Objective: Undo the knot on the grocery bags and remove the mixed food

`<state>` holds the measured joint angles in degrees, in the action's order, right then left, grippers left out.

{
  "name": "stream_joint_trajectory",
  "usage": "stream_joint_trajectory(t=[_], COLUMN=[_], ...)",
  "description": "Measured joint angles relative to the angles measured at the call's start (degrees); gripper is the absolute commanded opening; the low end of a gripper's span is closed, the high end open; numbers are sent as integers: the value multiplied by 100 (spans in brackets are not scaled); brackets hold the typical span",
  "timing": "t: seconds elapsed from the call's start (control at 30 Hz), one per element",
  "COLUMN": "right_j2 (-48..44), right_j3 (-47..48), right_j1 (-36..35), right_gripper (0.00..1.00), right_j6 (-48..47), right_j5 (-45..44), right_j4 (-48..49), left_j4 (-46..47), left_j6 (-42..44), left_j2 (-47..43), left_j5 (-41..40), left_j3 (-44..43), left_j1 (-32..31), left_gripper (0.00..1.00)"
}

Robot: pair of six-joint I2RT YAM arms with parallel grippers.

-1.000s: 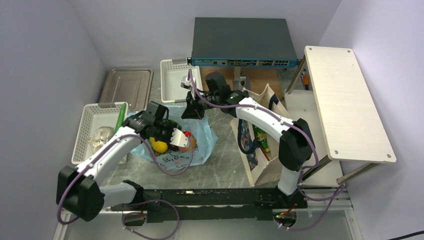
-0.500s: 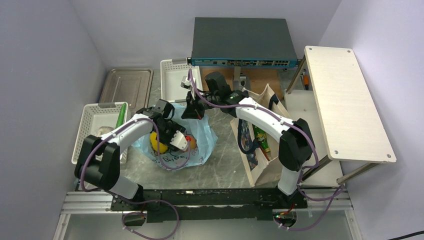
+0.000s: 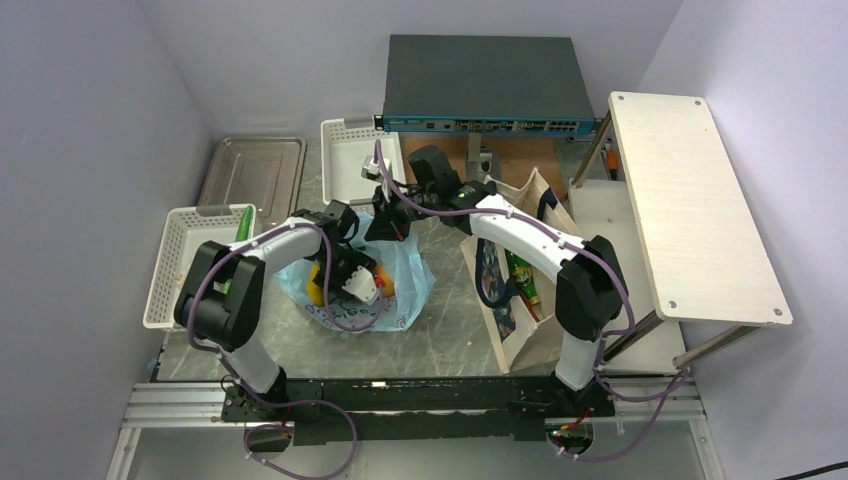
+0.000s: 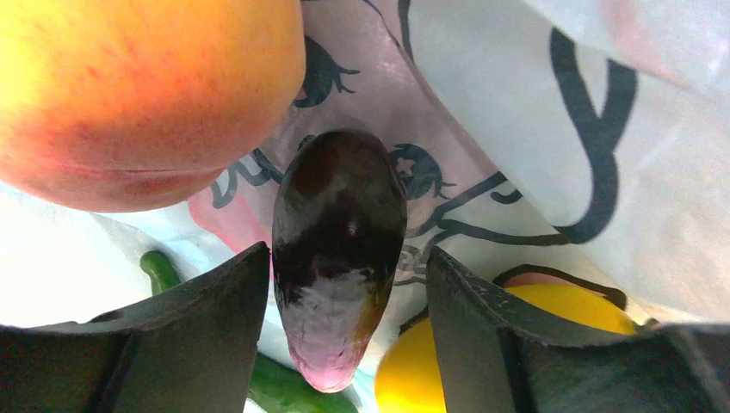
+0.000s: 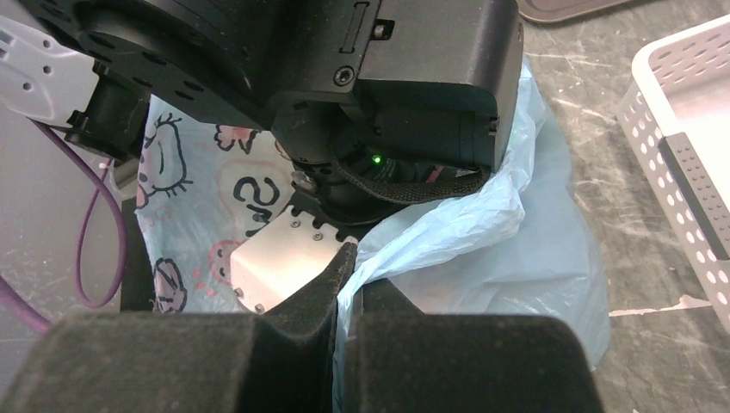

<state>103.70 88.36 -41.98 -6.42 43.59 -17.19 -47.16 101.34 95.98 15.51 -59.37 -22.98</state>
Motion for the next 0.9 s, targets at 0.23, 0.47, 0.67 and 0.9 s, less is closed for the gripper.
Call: stream_joint_trajectory(t=[0.23,0.47,0.67,0.9], right_j2=[13,13,13,13], right_j3=[0,0,-17,-122], right_j1=[0,0,42,205], right_gripper=[0,0,0,0], right_j6=[0,-66,-87,-98], right_j5=[-4,-55,-164,-177], right_j4=[-4,-9,59,122], left_j4=[-72,-175,-529,-348], left_j6=[-219,-916,-1687,-4369], left_j2=[-96,-715,-2614,-3676], left_j5=[-17,584,1600,2218], left_j3=[-13,-337,-647,-1648], left_j1=[-13,-79,-188,-181], left_gripper=[34,13,4,0])
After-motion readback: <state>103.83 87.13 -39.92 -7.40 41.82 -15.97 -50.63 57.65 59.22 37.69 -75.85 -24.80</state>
